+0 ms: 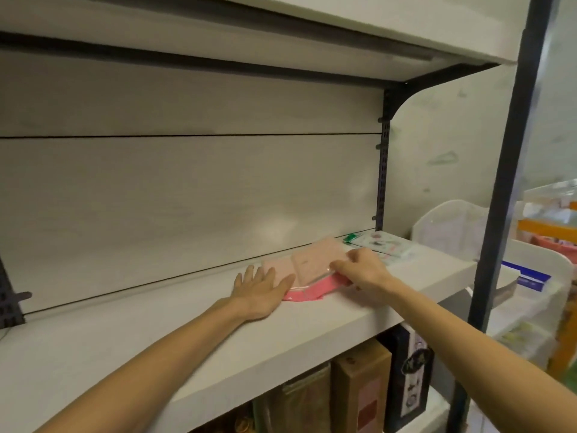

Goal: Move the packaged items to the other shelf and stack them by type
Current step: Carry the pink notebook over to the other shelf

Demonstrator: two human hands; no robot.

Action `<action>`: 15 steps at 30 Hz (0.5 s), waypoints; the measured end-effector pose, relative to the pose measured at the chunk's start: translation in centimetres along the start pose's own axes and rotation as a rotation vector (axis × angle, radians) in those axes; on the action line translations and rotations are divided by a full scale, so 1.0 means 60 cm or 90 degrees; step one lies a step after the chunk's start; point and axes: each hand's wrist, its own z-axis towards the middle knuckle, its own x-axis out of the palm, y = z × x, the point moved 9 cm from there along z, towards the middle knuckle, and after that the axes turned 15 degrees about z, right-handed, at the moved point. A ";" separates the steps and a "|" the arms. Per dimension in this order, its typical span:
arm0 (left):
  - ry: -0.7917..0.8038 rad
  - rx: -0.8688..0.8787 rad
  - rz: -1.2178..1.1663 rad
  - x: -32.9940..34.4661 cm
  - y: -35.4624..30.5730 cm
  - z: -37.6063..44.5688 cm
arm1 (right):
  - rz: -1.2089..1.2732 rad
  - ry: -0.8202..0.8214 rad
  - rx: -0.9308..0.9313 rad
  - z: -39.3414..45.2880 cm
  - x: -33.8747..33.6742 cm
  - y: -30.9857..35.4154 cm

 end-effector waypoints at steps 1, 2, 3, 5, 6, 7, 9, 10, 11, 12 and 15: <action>0.001 0.003 0.003 -0.002 -0.007 0.005 | -0.052 -0.001 -0.020 0.010 -0.004 0.001; -0.004 0.004 0.004 -0.005 -0.017 0.009 | -0.108 -0.006 -0.045 0.018 -0.009 0.005; -0.011 -0.001 0.001 -0.009 -0.026 0.014 | -0.153 -0.015 -0.068 0.027 -0.014 0.009; -0.019 -0.012 -0.007 -0.011 -0.047 0.027 | -0.197 -0.011 -0.099 0.042 -0.014 0.010; -0.022 -0.015 -0.013 -0.011 -0.060 0.034 | -0.203 0.004 -0.108 0.049 -0.010 0.007; -0.027 -0.019 -0.018 -0.010 -0.074 0.040 | -0.207 0.018 -0.116 0.055 -0.006 0.000; -0.030 -0.025 -0.012 -0.007 -0.096 0.053 | -0.230 0.036 -0.130 0.066 0.006 -0.019; -0.023 -0.028 -0.006 -0.004 -0.104 0.057 | -0.244 0.041 -0.133 0.071 0.011 -0.029; -0.015 -0.033 0.001 -0.002 -0.108 0.060 | -0.250 0.046 -0.133 0.075 0.016 -0.036; -0.008 -0.036 0.009 -0.001 -0.109 0.063 | -0.246 0.050 -0.134 0.077 0.018 -0.038; -0.003 -0.041 0.028 -0.001 -0.112 0.062 | -0.226 0.082 -0.147 0.081 0.031 -0.039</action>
